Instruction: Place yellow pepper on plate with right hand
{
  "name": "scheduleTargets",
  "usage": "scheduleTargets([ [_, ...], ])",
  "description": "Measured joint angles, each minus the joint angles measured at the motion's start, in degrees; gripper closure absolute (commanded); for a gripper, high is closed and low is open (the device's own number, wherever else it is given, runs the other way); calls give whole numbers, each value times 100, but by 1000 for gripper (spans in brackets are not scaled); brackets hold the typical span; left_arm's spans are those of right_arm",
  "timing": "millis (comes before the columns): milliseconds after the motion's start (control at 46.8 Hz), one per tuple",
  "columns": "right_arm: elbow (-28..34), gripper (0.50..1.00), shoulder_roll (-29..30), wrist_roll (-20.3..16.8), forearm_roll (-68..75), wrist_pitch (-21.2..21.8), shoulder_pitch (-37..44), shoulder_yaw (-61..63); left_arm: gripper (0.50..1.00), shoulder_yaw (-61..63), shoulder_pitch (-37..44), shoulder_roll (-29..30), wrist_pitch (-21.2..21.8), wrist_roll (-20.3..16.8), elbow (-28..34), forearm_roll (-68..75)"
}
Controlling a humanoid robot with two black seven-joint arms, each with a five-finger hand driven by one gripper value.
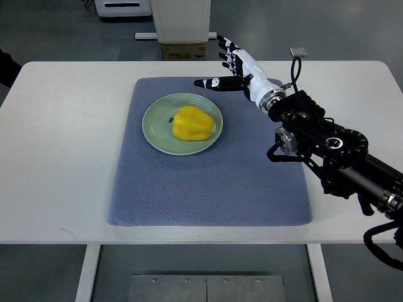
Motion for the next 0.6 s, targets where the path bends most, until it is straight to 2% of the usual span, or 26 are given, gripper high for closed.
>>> scheduleTargets([
  [321,0,500,-116,8,9,-3,-840,1415,500,0,1,0,0,0,0,0],
  [599,1,500,-142,8,9,-3,-1264,2424,500,0,0,0,1,1,-3,0],
])
